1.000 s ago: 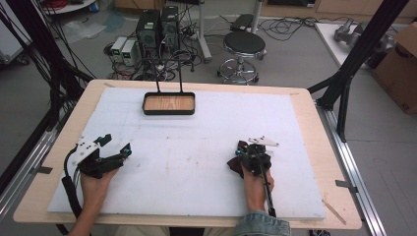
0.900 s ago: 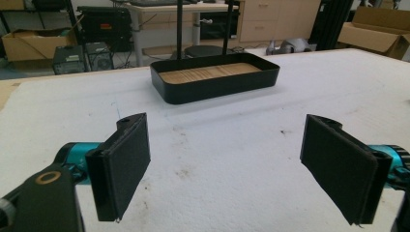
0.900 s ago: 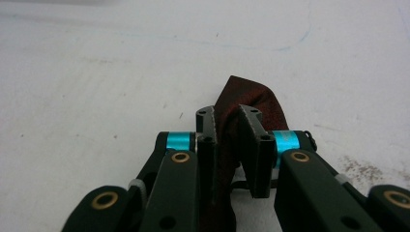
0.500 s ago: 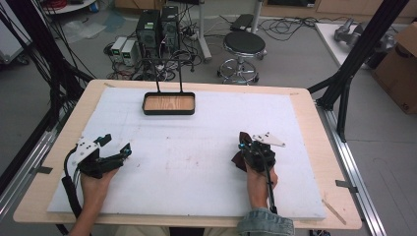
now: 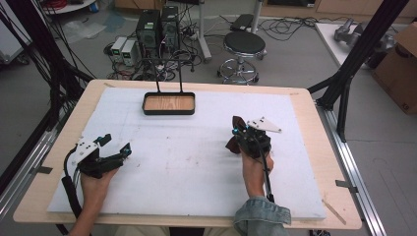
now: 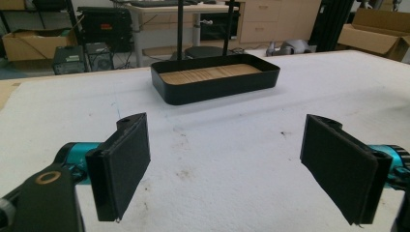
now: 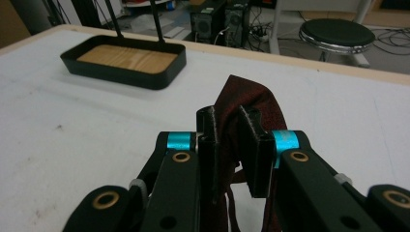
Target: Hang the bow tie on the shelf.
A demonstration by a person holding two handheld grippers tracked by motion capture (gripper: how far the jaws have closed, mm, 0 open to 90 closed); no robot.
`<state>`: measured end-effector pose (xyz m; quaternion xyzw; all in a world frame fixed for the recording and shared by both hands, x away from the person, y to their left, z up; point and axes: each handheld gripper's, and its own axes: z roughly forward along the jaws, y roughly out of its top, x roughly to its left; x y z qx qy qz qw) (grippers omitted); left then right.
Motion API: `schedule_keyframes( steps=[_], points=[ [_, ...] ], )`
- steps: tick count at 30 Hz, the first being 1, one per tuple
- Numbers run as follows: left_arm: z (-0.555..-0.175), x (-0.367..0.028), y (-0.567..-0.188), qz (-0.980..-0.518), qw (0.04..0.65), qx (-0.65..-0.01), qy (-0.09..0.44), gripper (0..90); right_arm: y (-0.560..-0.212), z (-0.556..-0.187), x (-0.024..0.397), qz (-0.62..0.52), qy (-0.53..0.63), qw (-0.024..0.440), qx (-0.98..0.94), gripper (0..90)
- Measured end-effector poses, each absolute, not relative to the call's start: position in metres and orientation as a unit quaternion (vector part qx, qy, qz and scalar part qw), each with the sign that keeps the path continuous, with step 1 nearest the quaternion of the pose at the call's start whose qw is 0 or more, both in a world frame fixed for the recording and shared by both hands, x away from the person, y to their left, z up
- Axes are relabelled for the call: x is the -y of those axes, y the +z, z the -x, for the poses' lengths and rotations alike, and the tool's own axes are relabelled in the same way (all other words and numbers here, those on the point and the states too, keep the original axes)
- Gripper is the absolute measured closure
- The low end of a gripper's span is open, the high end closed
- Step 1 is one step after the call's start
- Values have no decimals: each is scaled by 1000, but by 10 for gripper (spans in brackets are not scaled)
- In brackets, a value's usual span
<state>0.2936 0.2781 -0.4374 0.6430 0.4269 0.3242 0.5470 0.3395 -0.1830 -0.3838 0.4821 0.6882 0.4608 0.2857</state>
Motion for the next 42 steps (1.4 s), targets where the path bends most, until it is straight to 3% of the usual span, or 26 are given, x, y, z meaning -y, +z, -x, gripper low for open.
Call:
schedule_keyframes(
  steps=[22,42],
  points=[
    [-295,-277,-437,-642,547,-424,330,183,-325,-411,132,-411,518,266,-702,788],
    [-295,-277,-437,-641,550,-423,329,183,-296,-453,75,-348,545,256,-719,787]
  ],
)
